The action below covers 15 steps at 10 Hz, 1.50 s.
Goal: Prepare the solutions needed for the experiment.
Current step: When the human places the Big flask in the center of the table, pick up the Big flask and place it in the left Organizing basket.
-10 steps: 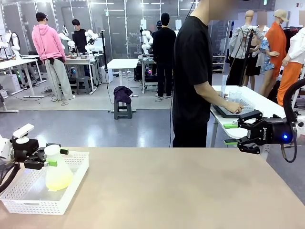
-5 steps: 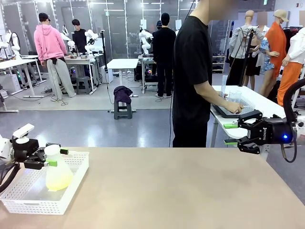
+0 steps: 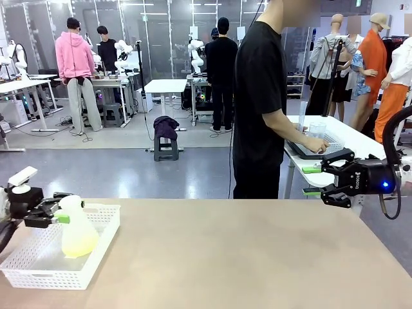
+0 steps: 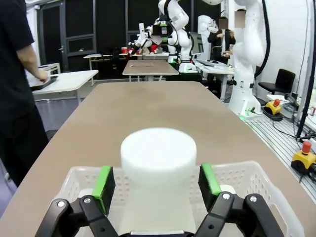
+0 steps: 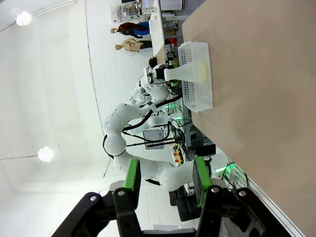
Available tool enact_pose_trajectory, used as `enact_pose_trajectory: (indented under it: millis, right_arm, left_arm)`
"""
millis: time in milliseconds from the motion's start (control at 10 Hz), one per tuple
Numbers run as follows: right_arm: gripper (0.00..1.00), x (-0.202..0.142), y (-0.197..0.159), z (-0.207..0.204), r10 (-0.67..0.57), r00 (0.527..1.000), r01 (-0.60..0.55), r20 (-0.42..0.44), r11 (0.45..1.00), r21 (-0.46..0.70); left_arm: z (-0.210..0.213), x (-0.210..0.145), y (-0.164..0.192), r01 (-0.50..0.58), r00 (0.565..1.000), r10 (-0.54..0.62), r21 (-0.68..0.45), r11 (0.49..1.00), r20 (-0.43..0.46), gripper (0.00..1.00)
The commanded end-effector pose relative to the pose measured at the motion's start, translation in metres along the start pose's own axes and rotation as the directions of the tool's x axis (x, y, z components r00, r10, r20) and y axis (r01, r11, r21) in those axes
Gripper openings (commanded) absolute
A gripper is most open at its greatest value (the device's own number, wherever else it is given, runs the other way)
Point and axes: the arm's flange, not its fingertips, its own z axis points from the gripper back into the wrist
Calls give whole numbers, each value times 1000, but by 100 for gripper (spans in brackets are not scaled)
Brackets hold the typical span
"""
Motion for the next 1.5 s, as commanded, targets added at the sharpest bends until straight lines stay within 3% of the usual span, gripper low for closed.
enact_pose_trajectory:
  millis: [0, 300, 400, 500, 600, 700, 900, 1000, 1100, 1200, 1400]
  right_arm:
    - [55, 0, 1, 0, 1, 1000, -1, -2, 1000, 6]
    - [55, 0, 1, 0, 1, 1000, -1, -2, 1000, 6]
    - [55, 0, 1, 0, 1, 1000, -1, -2, 1000, 6]
    - [55, 0, 1, 0, 1, 1000, -1, -2, 1000, 6]
    - [55, 0, 1, 0, 1, 1000, -1, -2, 1000, 6]
    - [55, 0, 1, 0, 1, 1000, -1, -2, 1000, 6]
    - [55, 0, 1, 0, 1, 1000, -1, -2, 1000, 6]
    - [55, 0, 1, 0, 1, 1000, -1, -2, 1000, 6]
    - [55, 0, 1, 0, 1, 1000, -1, -2, 1000, 6]
    - [55, 0, 1, 0, 1, 1000, -1, -2, 1000, 6]
    - [55, 0, 1, 0, 1, 1000, -1, -2, 1000, 6]
  left_arm:
    - [22, 7, -11, 9, 1000, -8, 39, 999, -14, 87]
    - [67, 16, -42, -66, 997, 64, 77, 995, 35, 87]
    - [78, 22, -54, -177, 984, 172, 103, 979, 48, 87]
    - [79, 32, -65, -331, 942, 320, 109, 937, 104, 87]
    - [79, 45, -78, -389, 920, 377, 140, 911, 103, 87]
    - [79, 56, -88, -492, 868, 479, 98, 865, 134, 87]
    - [82, 76, -106, -748, 662, 741, 47, 662, 109, 87]
    - [84, 80, -112, -866, 499, 863, -2, 500, 77, 87]
    - [85, 80, -115, -932, 362, 932, 29, 361, 26, 87]
    - [85, 81, -117, -964, 266, 964, 11, 266, -6, 87]
    - [84, 86, -121, -986, 152, 988, -64, 152, -2, 87]
